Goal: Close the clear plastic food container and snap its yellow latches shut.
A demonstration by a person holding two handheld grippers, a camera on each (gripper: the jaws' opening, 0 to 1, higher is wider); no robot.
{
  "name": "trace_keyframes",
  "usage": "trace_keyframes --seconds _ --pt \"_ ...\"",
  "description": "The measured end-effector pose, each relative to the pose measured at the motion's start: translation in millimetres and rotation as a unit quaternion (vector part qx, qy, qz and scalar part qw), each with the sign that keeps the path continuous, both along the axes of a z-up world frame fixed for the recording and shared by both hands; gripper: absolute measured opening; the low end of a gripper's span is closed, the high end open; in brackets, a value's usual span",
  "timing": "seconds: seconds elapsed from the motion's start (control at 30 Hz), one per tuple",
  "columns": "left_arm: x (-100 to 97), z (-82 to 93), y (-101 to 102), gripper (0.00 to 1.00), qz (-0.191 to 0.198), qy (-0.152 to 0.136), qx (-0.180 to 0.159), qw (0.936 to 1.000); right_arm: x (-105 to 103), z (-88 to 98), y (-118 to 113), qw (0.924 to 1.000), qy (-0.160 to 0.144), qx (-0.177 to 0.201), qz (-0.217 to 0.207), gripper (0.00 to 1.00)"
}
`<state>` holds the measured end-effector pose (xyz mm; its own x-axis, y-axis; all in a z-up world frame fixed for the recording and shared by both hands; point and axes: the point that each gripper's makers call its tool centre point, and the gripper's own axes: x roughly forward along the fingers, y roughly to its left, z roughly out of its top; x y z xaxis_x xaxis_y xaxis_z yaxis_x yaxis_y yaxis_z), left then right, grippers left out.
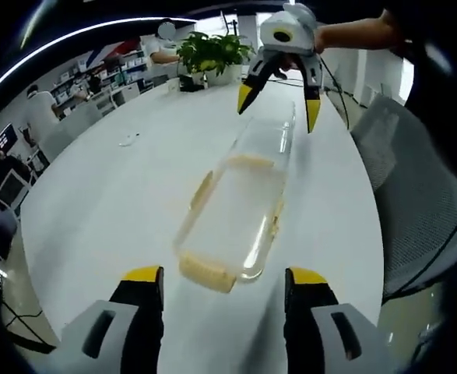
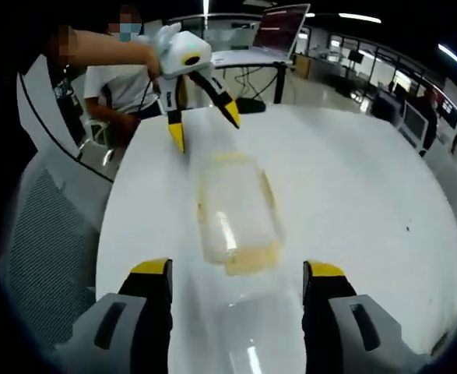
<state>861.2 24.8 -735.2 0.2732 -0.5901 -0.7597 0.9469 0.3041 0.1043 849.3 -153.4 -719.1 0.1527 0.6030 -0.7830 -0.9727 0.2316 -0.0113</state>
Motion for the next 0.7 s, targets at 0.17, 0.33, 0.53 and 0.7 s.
trace_keyframes --seconds 0.17,0.33,0.53,0.7 --pt "1.5 -7.6 0.8 0.54 -0.022 0.010 0.017 0.9996 3.5 -6.7 2.3 0.9999 0.005 -0.014 0.004 0.63" --pt "5.9 -13.0 1.0 0.52 -0.035 0.017 0.027 0.9989 8.2 -11.5 5.3 0.9997 0.012 -0.023 0.001 0.60" --pt "10.0 -19.6 0.9 0.49 -0.054 0.022 0.045 0.9973 13.0 -19.9 7.4 0.9988 0.013 -0.046 0.007 0.57" --pt "12.7 -24.4 3.6 0.47 -0.072 0.020 0.064 0.9951 14.1 -25.5 11.4 0.9981 0.016 -0.058 0.014 0.55"
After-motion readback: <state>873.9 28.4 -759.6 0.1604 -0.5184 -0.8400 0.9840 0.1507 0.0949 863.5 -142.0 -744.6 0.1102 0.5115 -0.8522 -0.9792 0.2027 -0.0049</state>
